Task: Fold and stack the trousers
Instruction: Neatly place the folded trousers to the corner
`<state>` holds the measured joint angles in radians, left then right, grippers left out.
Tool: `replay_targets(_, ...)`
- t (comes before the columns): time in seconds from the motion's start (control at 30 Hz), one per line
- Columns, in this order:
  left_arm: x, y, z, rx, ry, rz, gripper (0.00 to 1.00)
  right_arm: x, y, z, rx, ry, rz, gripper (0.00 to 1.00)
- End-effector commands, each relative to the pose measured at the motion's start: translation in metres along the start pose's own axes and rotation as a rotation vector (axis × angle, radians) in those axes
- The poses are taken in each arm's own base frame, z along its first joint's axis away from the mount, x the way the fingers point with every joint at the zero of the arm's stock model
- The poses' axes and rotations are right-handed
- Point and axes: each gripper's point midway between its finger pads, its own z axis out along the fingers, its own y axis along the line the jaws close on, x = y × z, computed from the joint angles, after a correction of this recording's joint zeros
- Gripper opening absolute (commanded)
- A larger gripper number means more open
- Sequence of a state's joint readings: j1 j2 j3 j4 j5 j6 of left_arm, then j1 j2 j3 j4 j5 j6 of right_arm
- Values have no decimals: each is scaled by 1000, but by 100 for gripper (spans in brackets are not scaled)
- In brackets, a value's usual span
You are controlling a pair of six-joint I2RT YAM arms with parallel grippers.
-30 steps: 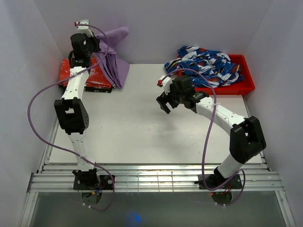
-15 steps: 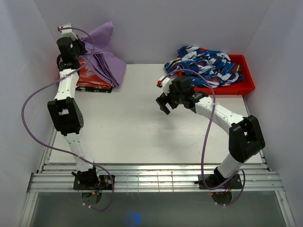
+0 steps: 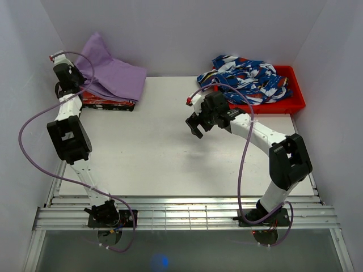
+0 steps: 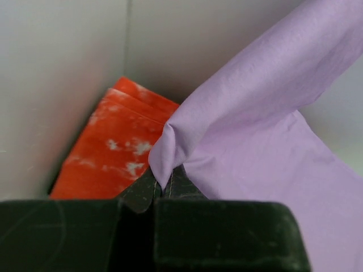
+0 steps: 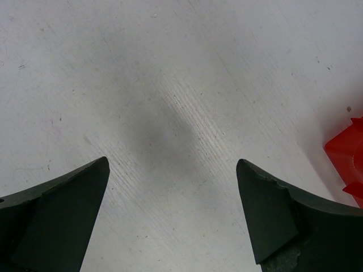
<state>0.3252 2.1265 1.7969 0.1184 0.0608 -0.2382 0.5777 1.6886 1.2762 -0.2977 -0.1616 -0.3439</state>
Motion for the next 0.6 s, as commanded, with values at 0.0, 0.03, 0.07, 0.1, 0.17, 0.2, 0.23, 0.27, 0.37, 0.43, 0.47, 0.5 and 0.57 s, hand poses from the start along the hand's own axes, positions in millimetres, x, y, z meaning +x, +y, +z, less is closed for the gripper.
replay_targets(0.0, -42, 51, -2, -147, -149, -11, 0, -17, -4, -3, -3, -27, -4, 98)
replay_targets(0.03, -33, 56, -1, -164, -132, -1, 0, -17, -4, -2, -3, -23, -6, 98)
replay_targets(0.07, -27, 64, 0, -188, -119, 5, 0, -18, -5, -2, -4, -22, -3, 98)
replay_targets(0.1, -18, 71, 1, -214, -104, 8, 0, -19, -5, -1, -7, -25, -3, 98)
replay_targets(0.17, -2, 83, 2, -239, -71, 25, 0, -17, -3, 2, -16, -15, -1, 98)
replay_targets(0.2, 7, 89, 4, -253, -55, 30, 0, -17, -3, 3, -19, -13, 1, 98)
replay_targets(0.23, 14, 93, 4, -267, -40, 32, 0, -18, -3, 3, -20, -13, 3, 98)
replay_targets(0.27, 17, 99, 4, -283, -31, 23, 0, -17, -3, 5, -21, -9, 5, 98)
replay_targets(0.37, 40, 109, 4, -320, 35, 8, 0, -18, -2, 5, -24, -10, 4, 98)
replay_targets(0.43, 52, 115, 0, -346, 72, -5, 0, -18, -2, 5, -25, -7, 3, 98)
replay_targets(0.47, 55, 117, -2, -354, 81, -16, 0, -18, -3, 5, -25, -9, 3, 98)
replay_targets(0.5, 61, 118, -4, -357, 95, -16, 0, -18, -3, 5, -25, -9, 3, 98)
replay_targets(0.57, 61, 121, -7, -368, 100, -11, 0, -18, -2, 5, -28, -8, 5, 98)
